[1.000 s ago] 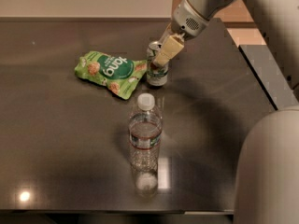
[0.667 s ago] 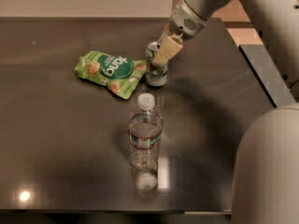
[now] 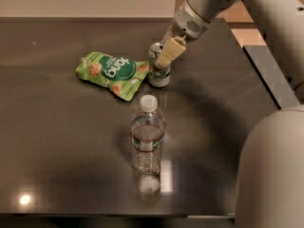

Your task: Move 7up can near green rice chip bag

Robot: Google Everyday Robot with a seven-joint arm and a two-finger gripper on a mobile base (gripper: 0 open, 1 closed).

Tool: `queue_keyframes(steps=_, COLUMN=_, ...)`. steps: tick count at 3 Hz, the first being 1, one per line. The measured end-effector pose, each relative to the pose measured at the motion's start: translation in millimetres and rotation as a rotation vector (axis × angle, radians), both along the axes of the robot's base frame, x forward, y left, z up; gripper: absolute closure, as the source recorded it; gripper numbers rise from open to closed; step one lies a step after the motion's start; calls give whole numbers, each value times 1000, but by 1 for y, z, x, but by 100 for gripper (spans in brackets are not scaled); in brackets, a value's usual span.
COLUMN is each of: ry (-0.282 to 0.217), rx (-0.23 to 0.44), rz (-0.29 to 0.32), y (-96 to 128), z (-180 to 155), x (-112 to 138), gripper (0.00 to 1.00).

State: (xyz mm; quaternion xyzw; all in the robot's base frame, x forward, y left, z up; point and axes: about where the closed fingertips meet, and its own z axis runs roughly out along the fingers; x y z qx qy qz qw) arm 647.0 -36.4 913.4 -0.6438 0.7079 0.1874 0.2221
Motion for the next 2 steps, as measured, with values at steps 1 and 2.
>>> queue_keyframes(steps=1, ry=-2, rx=3, rz=-1, y=3, z=-2, x=2, gripper=0)
queue_keyframes(steps=2, ry=-2, rx=3, rz=-1, y=3, z=-2, x=2, gripper=0)
